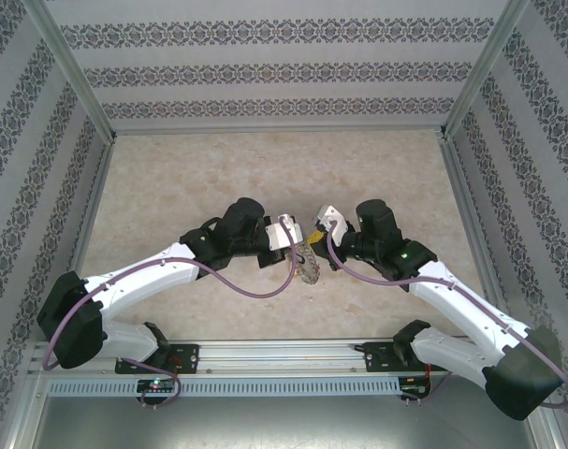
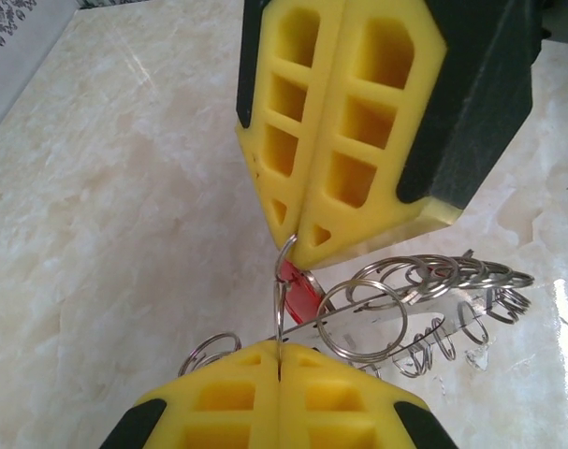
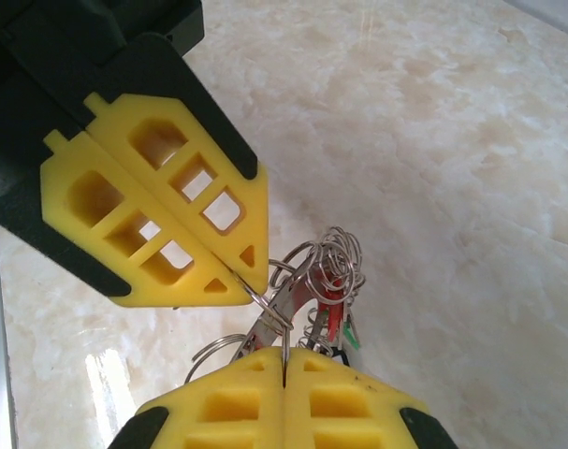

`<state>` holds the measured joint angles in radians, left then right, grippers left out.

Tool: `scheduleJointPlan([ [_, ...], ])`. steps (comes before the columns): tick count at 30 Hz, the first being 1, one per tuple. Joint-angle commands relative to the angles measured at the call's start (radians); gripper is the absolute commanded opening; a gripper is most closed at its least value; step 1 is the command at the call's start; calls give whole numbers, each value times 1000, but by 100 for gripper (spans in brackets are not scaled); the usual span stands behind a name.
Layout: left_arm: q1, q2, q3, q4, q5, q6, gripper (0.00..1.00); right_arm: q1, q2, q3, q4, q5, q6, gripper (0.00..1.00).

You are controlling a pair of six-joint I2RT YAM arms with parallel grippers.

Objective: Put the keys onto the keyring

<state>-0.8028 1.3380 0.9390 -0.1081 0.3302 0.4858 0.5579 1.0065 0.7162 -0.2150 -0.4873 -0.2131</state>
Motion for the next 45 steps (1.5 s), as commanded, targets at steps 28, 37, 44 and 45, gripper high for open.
scheduleJointPlan([
  [28, -21, 45, 84, 17, -36, -53, 0, -60, 1, -45, 37, -95, 0, 0],
  [37, -22, 49, 89, 32, -11, -52, 0, -75, 39, 7, 42, -200, -5, 0],
  [44, -24, 34, 72, 49, 0, -50, 0, -81, 61, 15, 73, -223, 21, 0],
  [45, -24, 33, 69, 50, 1, -47, 0, -84, 63, 18, 81, -228, 30, 0],
])
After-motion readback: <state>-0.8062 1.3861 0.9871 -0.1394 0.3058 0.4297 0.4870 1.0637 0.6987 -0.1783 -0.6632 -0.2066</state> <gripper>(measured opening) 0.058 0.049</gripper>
